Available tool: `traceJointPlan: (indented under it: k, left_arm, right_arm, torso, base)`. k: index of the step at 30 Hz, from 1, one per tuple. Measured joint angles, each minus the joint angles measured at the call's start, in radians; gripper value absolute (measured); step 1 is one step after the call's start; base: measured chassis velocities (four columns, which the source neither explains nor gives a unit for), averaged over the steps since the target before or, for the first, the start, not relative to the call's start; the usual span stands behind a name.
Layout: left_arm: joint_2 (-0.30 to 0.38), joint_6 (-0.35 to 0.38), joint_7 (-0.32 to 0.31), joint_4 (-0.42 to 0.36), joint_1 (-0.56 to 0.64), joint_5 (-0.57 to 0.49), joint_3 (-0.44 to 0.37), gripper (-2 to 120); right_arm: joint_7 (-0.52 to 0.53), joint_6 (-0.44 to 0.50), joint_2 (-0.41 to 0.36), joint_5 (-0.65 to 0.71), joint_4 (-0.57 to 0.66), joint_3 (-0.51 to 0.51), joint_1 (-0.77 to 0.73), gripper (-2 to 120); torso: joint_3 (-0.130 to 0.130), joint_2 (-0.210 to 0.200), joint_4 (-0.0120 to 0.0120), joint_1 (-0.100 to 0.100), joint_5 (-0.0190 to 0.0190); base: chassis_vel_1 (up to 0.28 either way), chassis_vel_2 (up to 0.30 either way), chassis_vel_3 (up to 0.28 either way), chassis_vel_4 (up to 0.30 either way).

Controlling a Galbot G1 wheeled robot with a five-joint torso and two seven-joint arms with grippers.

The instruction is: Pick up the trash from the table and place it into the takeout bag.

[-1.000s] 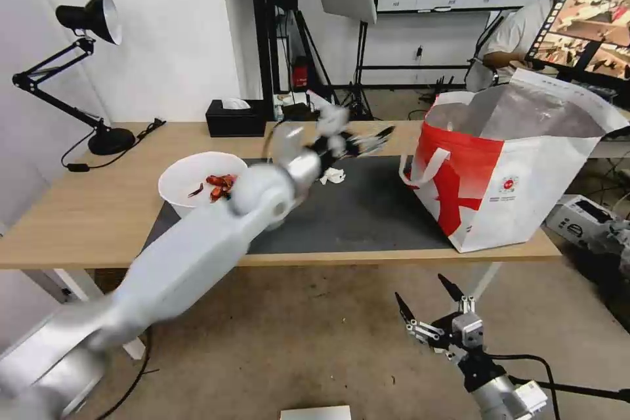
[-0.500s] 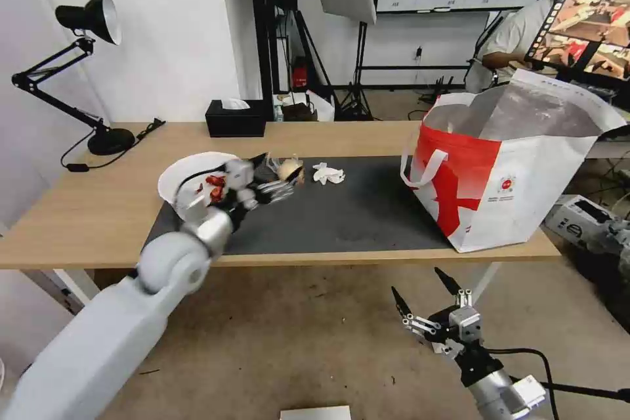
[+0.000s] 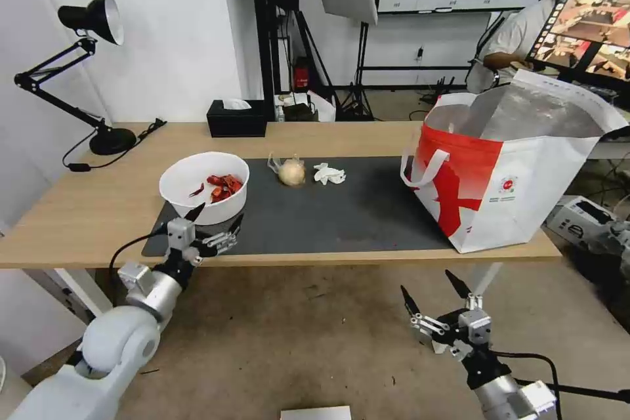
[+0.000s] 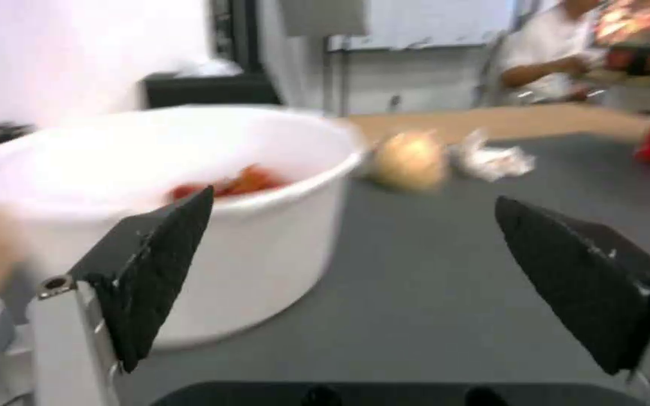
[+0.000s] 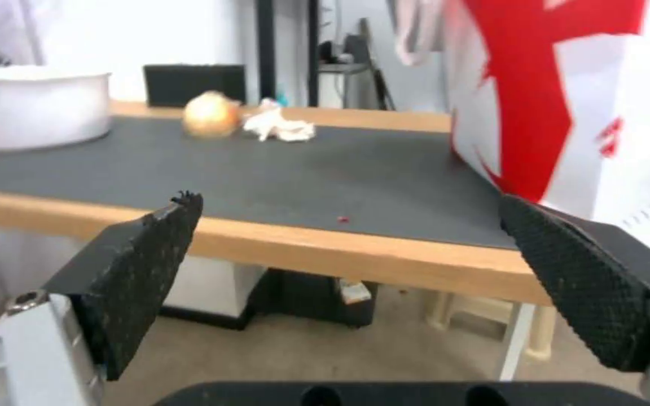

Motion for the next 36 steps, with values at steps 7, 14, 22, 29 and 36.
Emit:
traceJointPlan:
  k: [7, 14, 22, 29, 36]
  left_arm:
    - [-0.110, 0.027, -0.030, -0.042, 0.138, 0.139, -0.112, 100]
    - [-0.181, 0.017, -0.030, -0.064, 0.266, 0.224, -0.204, 100]
    - [-0.248, 0.013, -0.050, -0.062, 0.321, 0.271, -0.243, 100]
    - [-0.262, 0.008, -0.052, -0.051, 0.351, 0.285, -0.237, 100]
    - [-0.269, -0.003, -0.046, -0.045, 0.362, 0.286, -0.221, 100]
  right_arm:
    - [0.035, 0.034, 0.014, 0.023, -0.032, -0.014, 0.020, 100]
    - [0.045, 0.057, 0.020, 0.027, -0.046, -0.019, 0.026, 100]
    - [0.051, 0.059, 0.019, 0.028, -0.051, -0.020, 0.032, 100]
    - [0.052, 0.059, 0.016, 0.026, -0.056, -0.023, 0.036, 100]
    - [0.051, 0.058, 0.016, 0.024, -0.058, -0.024, 0.033, 100]
  torso:
    - [0.000, 0.000, 0.0005, 0.000, -0.0003]
    - [0.000, 0.000, 0.0006, 0.000, -0.0002]
    - [0.000, 0.000, 0.0005, 0.000, -0.0003]
    - [0.000, 0.000, 0.0005, 0.000, -0.0003]
    - [0.000, 0.000, 0.0005, 0.000, -0.0002]
  base:
    - [0.000, 0.000, 0.000, 0.000]
    - [0.000, 0.000, 0.000, 0.000]
    - [0.000, 0.000, 0.000, 0.000]
    - [0.000, 0.000, 0.000, 0.000]
    - [0.000, 0.000, 0.000, 0.000]
